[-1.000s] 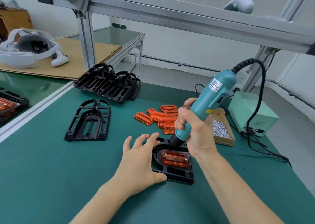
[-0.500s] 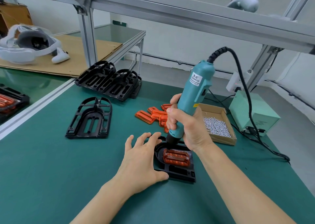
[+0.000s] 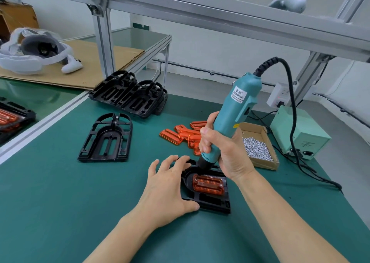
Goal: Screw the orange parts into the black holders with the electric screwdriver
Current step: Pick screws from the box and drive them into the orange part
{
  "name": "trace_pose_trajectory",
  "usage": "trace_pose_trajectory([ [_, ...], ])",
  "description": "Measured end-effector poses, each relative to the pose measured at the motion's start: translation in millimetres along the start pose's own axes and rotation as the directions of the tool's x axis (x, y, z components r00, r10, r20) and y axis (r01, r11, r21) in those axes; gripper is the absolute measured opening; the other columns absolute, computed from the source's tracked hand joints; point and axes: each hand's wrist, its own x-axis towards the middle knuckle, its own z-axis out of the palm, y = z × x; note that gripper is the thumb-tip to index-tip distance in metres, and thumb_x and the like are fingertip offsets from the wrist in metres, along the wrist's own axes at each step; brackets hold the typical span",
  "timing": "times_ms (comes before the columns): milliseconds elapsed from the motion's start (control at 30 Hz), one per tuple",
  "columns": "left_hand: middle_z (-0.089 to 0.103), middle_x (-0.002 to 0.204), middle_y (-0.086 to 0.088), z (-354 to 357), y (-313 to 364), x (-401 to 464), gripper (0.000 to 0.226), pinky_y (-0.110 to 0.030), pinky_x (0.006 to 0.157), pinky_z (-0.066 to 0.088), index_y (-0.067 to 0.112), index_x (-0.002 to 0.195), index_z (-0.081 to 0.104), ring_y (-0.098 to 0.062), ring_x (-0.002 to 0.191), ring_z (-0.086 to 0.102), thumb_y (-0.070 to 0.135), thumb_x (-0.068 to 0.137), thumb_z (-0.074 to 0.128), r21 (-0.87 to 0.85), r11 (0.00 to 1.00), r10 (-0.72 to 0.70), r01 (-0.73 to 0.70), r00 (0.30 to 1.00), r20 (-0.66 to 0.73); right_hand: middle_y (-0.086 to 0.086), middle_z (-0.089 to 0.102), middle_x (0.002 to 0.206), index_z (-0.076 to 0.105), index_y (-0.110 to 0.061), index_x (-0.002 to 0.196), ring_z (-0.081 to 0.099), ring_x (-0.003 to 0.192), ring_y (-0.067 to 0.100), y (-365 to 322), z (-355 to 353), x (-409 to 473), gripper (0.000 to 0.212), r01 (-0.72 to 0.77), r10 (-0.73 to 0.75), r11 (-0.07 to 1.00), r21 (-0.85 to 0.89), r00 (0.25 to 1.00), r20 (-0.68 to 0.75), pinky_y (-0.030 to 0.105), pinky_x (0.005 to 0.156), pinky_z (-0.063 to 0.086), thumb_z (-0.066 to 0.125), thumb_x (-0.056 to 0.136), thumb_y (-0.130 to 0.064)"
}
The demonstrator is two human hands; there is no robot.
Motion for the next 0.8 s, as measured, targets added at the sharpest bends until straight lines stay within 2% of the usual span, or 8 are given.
trace_pose_trajectory([
  [267,0.038,0.142,0.023,0.8,0.4,-0.7,0.098,-0.033,0.117,-0.009,0.03,0.143,0.018,0.002,0.139,0.004,0.06,0.061,0.065,-0.003,1.0,-0.004,0.004,1.0,-0.006,0.003,0.047,0.048,0.053,-0.015,0.077,0.042,0.042,0.018,-1.9,1.1,-2.0,0.019,0.007,-0.008,1.0,0.004,0.996,0.084,0.03,0.054,0.044,0.061,0.08,0.002],
  [500,0.04,0.139,0.025,0.3,1.0,-2.1,0.094,-0.03,0.115,-0.009,0.033,0.14,0.022,0.004,0.134,0.016,0.061,0.061,0.064,-0.02,1.0,-0.006,0.006,1.0,-0.022,0.002,0.051,0.053,0.056,-0.018,0.085,0.046,0.046,0.018,-3.9,-3.1,-3.9,0.022,0.018,-0.017,1.0,-0.007,0.994,0.107,0.035,0.058,0.048,0.062,0.08,0.002],
  [600,0.04,0.139,0.026,-0.3,0.7,-2.8,0.092,-0.029,0.115,-0.009,0.034,0.139,0.023,0.004,0.134,0.019,0.061,0.062,0.064,-0.016,1.0,-0.005,0.005,1.0,-0.018,0.002,0.05,0.053,0.059,-0.022,0.086,0.046,0.046,0.017,-3.9,-2.8,-5.5,0.021,0.008,-0.009,1.0,0.03,1.0,0.023,0.034,0.058,0.048,0.065,0.08,-0.002],
  [733,0.037,0.14,0.027,-1.0,0.0,-3.5,0.091,-0.027,0.114,-0.012,0.034,0.141,0.022,0.006,0.133,0.019,0.061,0.065,0.064,-0.02,1.0,-0.002,0.001,1.0,-0.011,0.001,0.046,0.056,0.055,-0.019,0.085,0.044,0.046,0.016,-6.9,-11.2,-5.1,0.018,0.004,0.026,0.99,0.14,0.976,-0.215,0.028,0.053,0.045,0.065,0.079,-0.005],
  [800,0.036,0.14,0.026,-1.2,-0.3,-4.3,0.09,-0.026,0.113,-0.012,0.034,0.141,0.022,0.006,0.133,0.02,0.061,0.066,0.064,-0.022,1.0,-0.002,0.001,1.0,-0.01,-0.001,0.047,0.056,0.053,-0.018,0.084,0.045,0.046,0.015,-11.3,-20.1,-5.8,0.018,0.013,0.021,0.993,0.115,0.956,-0.292,0.027,0.051,0.044,0.066,0.079,-0.007],
])
